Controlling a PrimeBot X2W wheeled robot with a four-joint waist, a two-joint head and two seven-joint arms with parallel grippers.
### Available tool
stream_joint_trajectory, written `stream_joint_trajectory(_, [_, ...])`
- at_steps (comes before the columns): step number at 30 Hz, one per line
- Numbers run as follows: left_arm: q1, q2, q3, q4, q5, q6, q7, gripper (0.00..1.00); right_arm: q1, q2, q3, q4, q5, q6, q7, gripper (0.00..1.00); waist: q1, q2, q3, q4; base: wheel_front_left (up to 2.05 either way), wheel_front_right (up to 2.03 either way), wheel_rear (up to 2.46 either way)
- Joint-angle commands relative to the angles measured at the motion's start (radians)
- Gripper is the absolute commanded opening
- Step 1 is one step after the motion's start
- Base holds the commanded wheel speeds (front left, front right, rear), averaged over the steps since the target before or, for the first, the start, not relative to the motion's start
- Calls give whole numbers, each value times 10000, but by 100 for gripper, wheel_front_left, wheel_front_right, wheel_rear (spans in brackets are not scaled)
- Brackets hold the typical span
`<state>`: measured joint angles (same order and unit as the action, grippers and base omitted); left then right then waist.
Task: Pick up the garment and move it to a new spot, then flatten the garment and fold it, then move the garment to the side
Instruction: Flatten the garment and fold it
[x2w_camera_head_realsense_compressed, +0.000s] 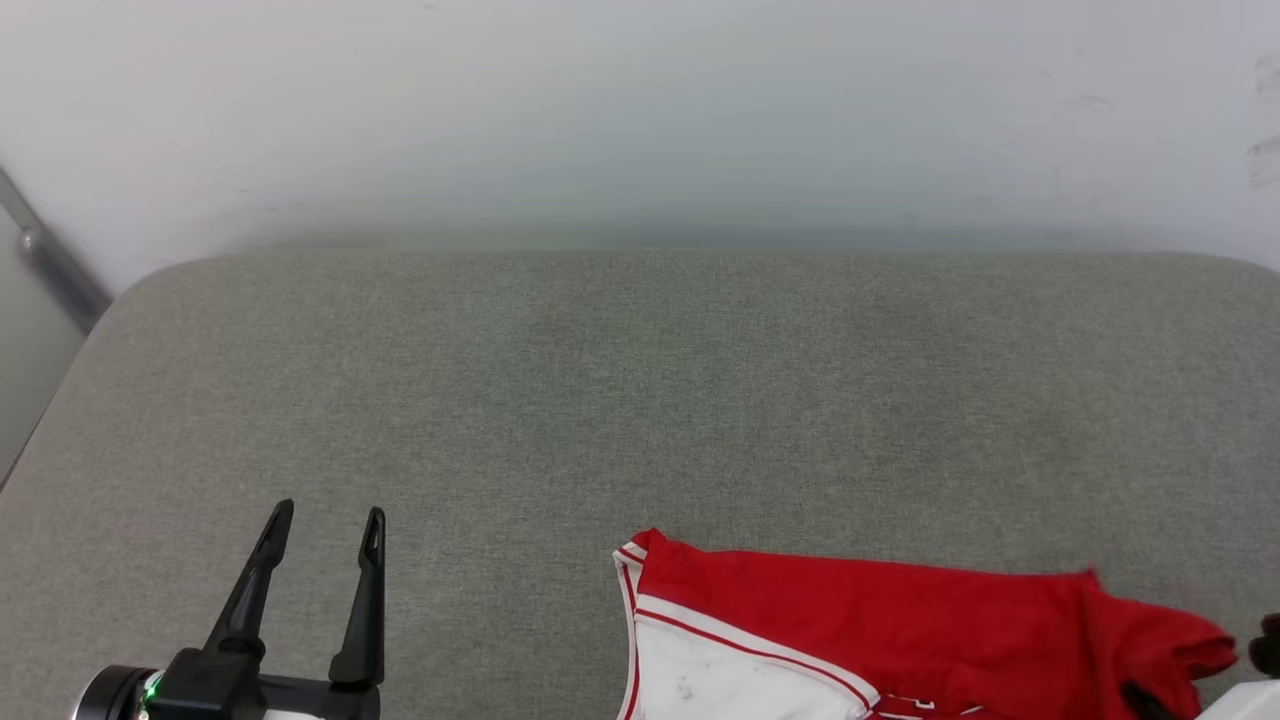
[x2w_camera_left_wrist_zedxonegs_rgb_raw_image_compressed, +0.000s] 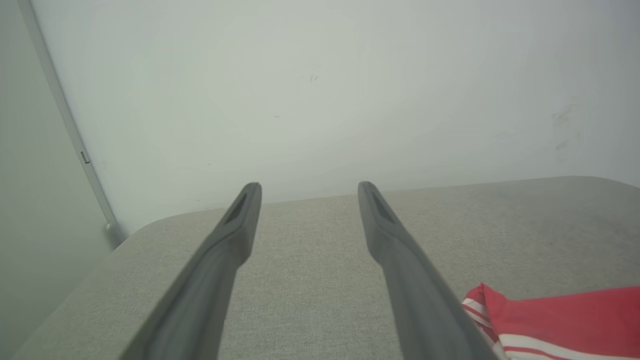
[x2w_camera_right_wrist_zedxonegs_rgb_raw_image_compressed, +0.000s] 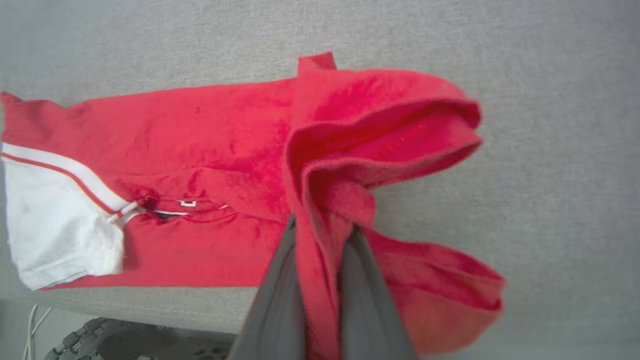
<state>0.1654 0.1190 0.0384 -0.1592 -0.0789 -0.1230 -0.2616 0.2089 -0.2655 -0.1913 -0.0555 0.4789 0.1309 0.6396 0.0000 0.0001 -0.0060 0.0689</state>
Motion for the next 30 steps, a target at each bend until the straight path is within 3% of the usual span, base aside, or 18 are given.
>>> stream_joint_trajectory(1, [96,-32,1,-2,-1,-17,-46,100,185,159,152,-362,65,-4,165,0,0,-1,12,-11,0,0,0])
stream_joint_trajectory(8, [-9,-163,-68,88,-64,-41,-46,100,555,1190,1169,-1817,345,-4,1047,0,0,-1,108,131,0,0,0])
stream_joint_trajectory(14, [-92,-240,-80,169,-115,-52,-46,100,186,1985,1924,-2208,813,-4,1486,0,0,-1,226,341,0,0,0])
stream_joint_trajectory(17, [-156,-262,-110,233,-123,-53,-46,100,-145,2150,2243,-2035,1076,-4,1491,0,0,-1,247,469,0,0,0])
stream_joint_trajectory(25, [-240,-224,-126,326,-122,-69,-46,100,-1058,2165,3376,-496,2409,-4,292,0,0,-1,191,854,0,0,0])
stream_joint_trajectory(30, [-172,-175,-108,328,-131,-73,-46,100,-1603,2161,3985,533,2312,-2,-425,0,0,-1,186,1040,0,0,0])
